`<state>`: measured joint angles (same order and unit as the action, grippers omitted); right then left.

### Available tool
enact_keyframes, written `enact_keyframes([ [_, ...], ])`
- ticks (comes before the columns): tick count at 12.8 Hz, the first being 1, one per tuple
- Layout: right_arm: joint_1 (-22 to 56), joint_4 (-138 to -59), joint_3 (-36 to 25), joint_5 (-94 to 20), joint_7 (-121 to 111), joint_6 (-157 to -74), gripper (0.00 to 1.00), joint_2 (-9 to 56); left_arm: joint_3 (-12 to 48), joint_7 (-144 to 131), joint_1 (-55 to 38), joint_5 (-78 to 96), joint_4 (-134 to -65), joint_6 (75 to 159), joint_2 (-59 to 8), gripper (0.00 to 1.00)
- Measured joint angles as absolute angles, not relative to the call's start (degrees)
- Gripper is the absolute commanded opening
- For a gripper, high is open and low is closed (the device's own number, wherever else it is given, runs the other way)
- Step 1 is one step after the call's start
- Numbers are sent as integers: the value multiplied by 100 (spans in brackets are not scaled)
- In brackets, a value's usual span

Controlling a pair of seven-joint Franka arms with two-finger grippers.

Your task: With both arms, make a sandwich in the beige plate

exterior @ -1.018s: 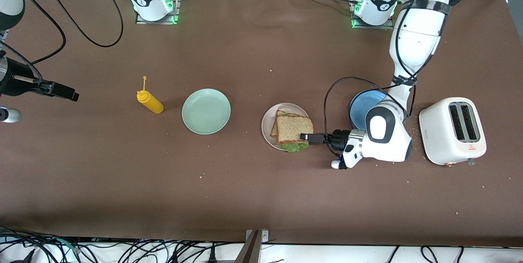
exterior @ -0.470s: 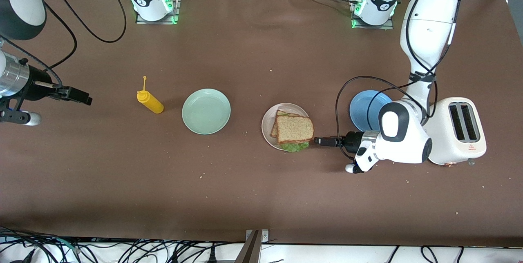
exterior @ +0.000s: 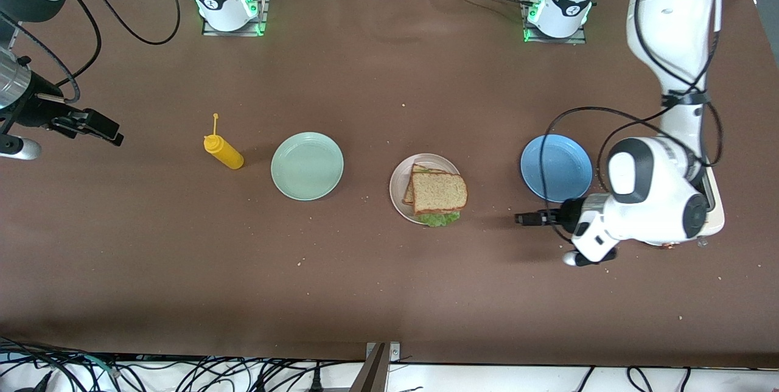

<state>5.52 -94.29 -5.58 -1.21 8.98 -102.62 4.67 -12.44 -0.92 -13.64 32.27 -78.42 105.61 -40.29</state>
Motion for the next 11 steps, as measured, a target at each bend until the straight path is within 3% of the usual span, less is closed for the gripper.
enact_keyframes([
  [2,583,-9237,-508,-96,897,-10343,100,543,-1407,-143,-1329,2393,-7842,10477,-3869,100],
  [5,589,-7930,-516,-80,889,-9385,99,1160,-1469,-193,-1316,1144,-7835,10346,-3622,100],
  [7,584,-7459,-536,-80,857,-9124,98,1441,-1493,-195,-1216,979,-7830,9939,-3396,100],
  [11,529,-8455,-619,-80,668,-10014,99,1041,-1491,-195,-1150,978,-7820,9504,-2909,100],
])
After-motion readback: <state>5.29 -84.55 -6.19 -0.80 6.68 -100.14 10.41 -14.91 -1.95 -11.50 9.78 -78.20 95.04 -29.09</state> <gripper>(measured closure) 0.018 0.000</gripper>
